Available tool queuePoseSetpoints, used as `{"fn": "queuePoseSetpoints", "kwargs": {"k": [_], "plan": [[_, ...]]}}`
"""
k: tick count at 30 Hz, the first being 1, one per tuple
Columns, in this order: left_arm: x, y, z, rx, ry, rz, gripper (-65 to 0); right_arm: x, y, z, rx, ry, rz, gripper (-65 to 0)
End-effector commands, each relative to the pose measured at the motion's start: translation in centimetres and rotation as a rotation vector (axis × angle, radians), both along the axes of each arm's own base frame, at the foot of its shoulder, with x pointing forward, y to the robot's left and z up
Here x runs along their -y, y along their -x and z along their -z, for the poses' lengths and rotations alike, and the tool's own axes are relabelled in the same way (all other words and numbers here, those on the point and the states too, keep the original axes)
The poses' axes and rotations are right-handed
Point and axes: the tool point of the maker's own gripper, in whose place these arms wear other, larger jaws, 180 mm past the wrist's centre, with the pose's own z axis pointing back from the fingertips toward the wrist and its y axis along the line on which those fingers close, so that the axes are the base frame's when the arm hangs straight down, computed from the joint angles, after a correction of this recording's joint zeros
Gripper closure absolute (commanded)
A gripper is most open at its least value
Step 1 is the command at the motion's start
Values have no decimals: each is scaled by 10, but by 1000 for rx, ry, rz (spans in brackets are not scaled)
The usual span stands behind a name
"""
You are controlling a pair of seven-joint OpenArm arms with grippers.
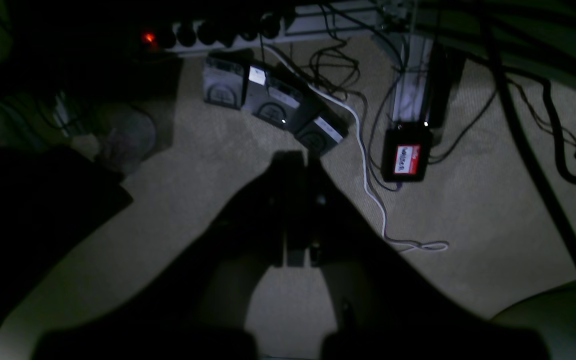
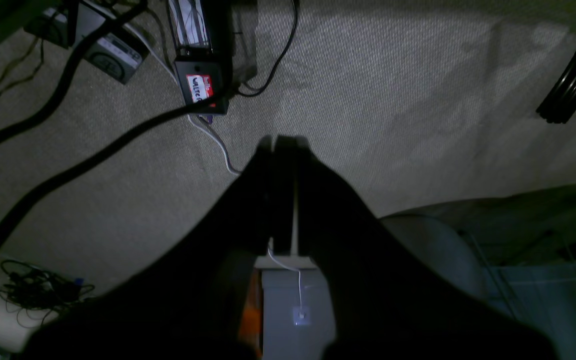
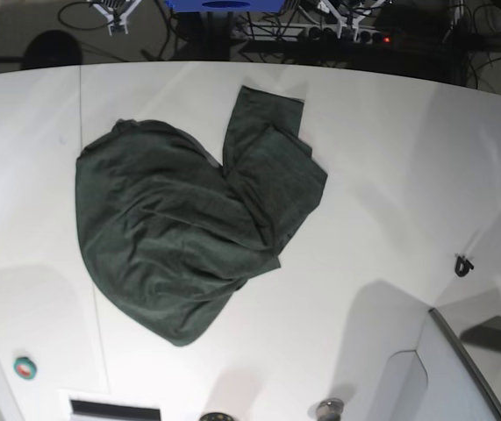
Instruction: Layout the t-shirt on the table in an organized manner, then fold the t-shirt properly
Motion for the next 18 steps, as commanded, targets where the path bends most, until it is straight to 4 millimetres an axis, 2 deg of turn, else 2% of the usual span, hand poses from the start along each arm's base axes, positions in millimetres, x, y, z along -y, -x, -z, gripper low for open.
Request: {"fn": "queuePoseSetpoints", "kwargs": {"k": [1, 9, 13, 18], "plan": [[-3, 7, -1, -6, -8, 1, 0, 2, 4, 0, -7, -3, -3, 0], [-5, 8, -1, -11, -11, 2, 0, 2, 5, 0, -9, -3, -3, 0], [-6, 18, 1, -96, -17, 2, 0, 2, 6, -1, -10, -3, -3, 0], [-2, 26, 1, -164, -23, 133, 0, 2, 6, -1, -12, -3, -3, 0]]}}
